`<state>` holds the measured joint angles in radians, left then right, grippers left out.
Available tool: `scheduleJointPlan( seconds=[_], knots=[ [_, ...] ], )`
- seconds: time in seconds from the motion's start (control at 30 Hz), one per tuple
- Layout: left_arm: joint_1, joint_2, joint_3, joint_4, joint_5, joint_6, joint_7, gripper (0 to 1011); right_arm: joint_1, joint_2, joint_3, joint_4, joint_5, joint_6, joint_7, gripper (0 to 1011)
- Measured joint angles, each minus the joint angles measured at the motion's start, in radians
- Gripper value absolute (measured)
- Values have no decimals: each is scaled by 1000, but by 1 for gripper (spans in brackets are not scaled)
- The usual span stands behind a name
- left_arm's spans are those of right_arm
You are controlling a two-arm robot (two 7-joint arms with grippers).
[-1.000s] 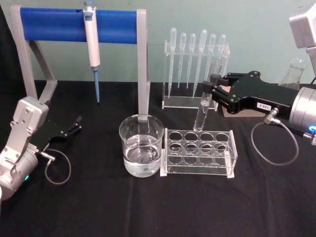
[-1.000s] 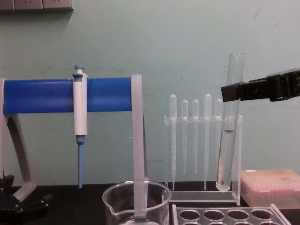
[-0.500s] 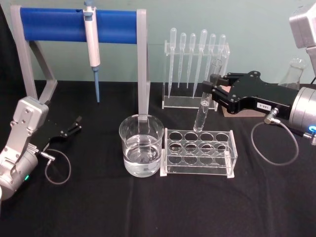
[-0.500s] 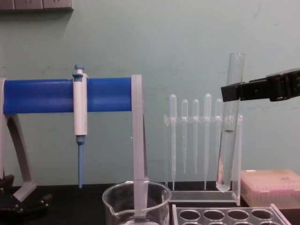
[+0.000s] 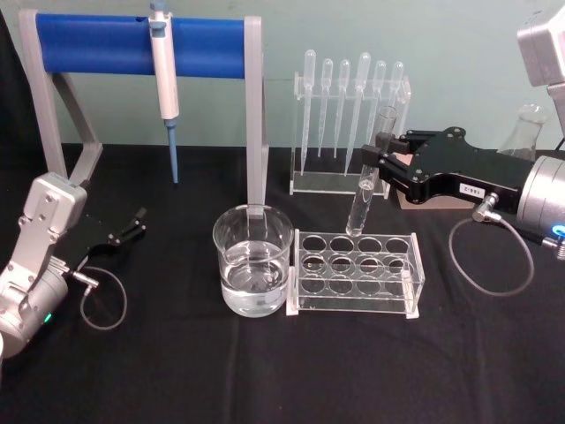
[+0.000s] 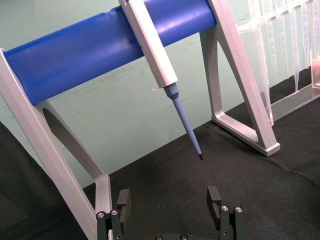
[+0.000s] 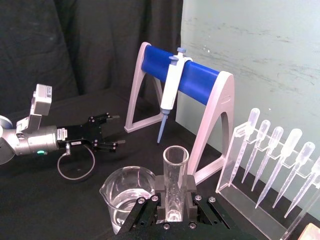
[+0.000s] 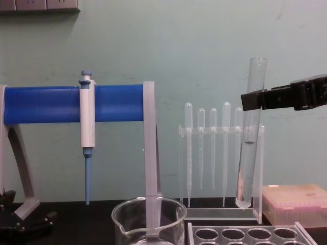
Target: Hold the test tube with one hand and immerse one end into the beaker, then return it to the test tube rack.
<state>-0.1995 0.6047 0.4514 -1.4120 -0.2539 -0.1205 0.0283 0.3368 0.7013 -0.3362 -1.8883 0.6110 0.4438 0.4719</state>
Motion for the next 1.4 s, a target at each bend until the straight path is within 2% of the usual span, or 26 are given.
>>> scheduleJointPlan(
  seconds=[1.4],
  knots=[
    [0, 0, 0, 0, 0, 0, 0, 1000, 0, 0, 0, 0, 0, 0, 0, 222]
  ],
)
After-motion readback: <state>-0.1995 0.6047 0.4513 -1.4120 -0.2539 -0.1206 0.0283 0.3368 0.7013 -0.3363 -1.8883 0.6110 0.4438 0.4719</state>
